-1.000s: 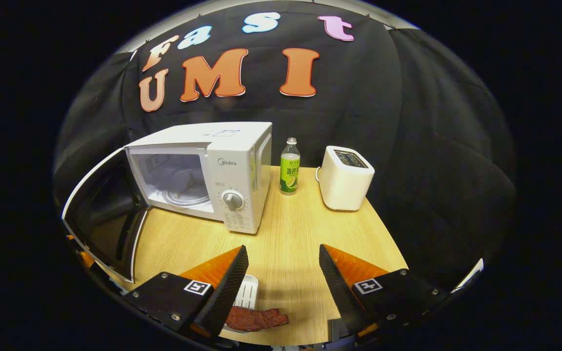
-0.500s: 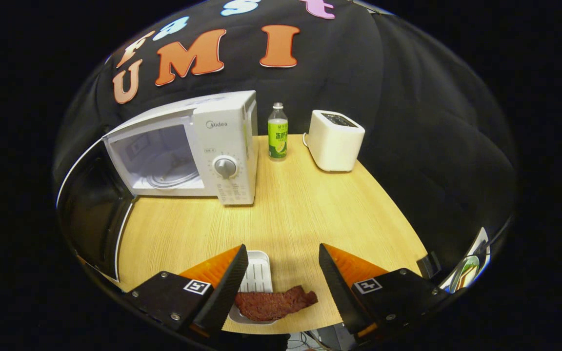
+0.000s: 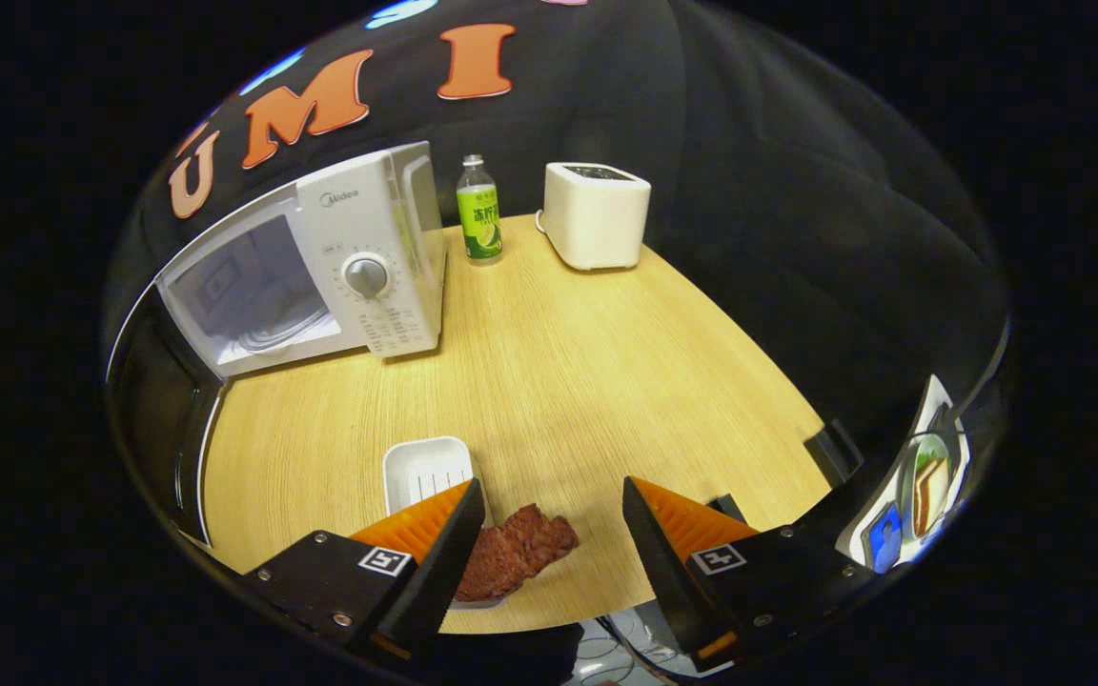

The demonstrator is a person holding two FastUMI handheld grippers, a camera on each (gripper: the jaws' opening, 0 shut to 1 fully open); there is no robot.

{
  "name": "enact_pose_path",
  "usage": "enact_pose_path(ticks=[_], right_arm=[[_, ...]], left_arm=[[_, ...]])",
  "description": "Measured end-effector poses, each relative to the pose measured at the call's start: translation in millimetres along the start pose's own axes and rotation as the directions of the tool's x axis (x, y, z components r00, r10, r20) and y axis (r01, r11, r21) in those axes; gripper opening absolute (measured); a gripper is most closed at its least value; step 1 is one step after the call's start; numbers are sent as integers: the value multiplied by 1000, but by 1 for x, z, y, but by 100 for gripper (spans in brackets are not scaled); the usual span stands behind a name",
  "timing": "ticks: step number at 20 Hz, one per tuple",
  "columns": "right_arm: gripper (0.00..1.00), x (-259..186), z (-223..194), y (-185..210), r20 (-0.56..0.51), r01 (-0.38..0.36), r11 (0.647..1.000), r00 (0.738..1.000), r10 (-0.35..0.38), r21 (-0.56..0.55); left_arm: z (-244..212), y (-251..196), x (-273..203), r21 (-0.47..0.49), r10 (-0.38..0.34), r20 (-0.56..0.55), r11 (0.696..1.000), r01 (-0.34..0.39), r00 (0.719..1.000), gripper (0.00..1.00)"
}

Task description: Open the microwave oven with the left hand, put the food in, and close the microwave oven.

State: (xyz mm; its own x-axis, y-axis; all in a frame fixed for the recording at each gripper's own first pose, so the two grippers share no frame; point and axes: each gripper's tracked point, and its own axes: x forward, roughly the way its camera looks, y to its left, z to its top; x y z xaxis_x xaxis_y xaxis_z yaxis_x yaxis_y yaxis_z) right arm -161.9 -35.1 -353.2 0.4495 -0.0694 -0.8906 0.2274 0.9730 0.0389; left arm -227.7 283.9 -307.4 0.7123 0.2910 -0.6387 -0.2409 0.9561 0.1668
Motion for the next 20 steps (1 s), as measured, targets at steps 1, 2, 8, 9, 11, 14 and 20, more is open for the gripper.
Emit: enact_pose_path(ticks=[1, 2, 8, 9, 11, 14, 20], right_arm=[[91, 2, -6, 4, -27, -25, 999, 999, 26, 31], [90, 5, -12, 8, -50, -50, 997, 997, 53, 58], [75, 18, -26, 28, -150, -166, 948, 966, 212, 271], [64, 17, -27, 29, -159, -181, 942, 960, 232, 283], [53, 15, -20, 32, -153, -220, 915, 947, 284, 339], [27, 8, -12, 38, -140, -255, 881, 933, 333, 398], [18, -16, -5, 54, -97, -297, 924, 940, 328, 242]], left_arm=[[6, 4, 2, -15, 17, 9, 1000, -17, 1000, 99], [10, 9, 2, -27, 39, 21, 999, -38, 999, 99], [17, 15, 6, -118, 119, 26, 986, -115, 993, 98], [17, 13, 7, -130, 125, 24, 984, -121, 992, 89], [17, 8, 9, -146, 134, 18, 981, -130, 991, 89], [17, 5, 10, -164, 143, 3, 976, -140, 990, 89], [16, 19, 14, -192, 171, -26, 966, -173, 985, 89]])
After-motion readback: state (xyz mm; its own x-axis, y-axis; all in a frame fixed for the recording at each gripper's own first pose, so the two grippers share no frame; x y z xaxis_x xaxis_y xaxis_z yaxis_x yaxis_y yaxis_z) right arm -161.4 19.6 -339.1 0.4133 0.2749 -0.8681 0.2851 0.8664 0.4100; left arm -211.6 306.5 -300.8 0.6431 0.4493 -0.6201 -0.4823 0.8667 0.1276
